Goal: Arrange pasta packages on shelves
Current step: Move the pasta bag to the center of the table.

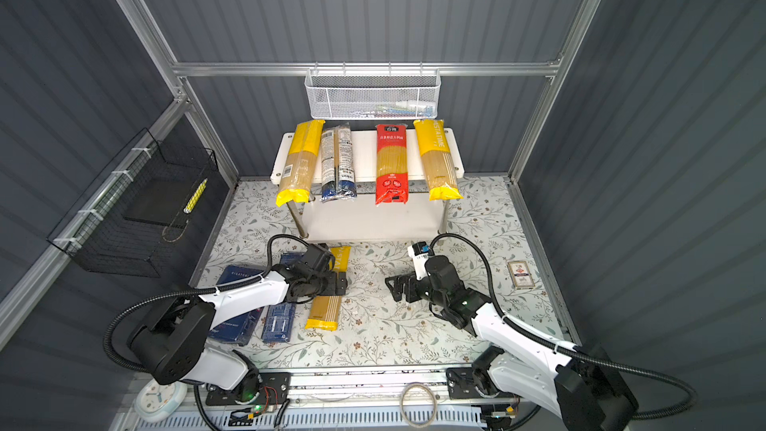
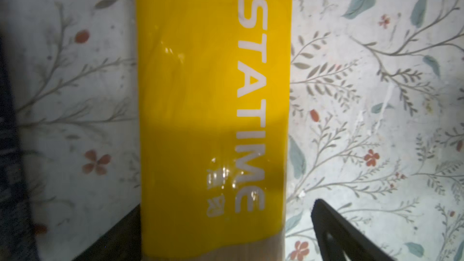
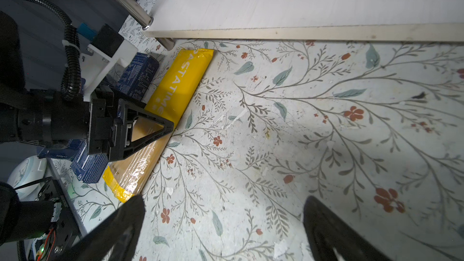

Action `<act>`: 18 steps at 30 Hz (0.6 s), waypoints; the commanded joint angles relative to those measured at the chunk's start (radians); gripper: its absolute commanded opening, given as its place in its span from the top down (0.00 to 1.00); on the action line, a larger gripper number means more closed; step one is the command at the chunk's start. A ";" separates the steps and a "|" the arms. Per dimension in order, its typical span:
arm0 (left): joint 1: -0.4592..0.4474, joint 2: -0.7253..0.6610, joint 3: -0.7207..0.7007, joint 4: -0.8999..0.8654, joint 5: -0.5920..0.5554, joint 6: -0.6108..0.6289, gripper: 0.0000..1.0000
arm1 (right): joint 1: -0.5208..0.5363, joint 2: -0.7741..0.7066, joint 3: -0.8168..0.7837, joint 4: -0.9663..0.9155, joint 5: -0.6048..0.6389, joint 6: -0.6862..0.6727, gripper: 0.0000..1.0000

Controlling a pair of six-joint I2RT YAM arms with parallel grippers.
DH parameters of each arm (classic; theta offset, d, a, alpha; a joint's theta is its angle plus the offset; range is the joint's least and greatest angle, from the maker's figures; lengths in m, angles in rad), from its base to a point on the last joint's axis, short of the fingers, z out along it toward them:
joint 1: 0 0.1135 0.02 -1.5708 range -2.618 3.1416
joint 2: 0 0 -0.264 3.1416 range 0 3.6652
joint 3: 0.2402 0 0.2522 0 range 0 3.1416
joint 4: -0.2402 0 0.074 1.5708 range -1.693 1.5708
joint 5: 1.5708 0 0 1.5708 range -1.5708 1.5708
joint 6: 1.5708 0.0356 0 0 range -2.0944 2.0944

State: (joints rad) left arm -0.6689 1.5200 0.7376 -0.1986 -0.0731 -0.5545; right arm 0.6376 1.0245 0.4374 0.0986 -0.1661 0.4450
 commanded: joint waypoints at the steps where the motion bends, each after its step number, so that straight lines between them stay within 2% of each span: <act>1: -0.021 0.044 0.026 0.038 0.059 -0.007 0.00 | 0.005 -0.034 -0.011 -0.035 0.014 0.003 0.01; 10: -0.107 0.008 0.033 0.039 0.091 -0.164 0.00 | 0.005 -0.069 0.051 -0.189 0.043 0.030 0.01; 13: -0.134 0.009 0.026 0.009 0.075 -0.176 0.00 | 0.005 -0.056 0.068 -0.205 0.019 0.045 0.01; 18: -0.206 0.026 0.027 0.060 0.052 -0.156 0.00 | 0.005 -0.020 0.072 -0.211 0.013 0.045 0.01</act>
State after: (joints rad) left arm -0.8333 1.5414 0.7578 -0.1516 -0.0364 -0.6964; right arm 0.6376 0.9848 0.4911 -0.0727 -0.1463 0.4812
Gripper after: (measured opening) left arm 0.997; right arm 0.989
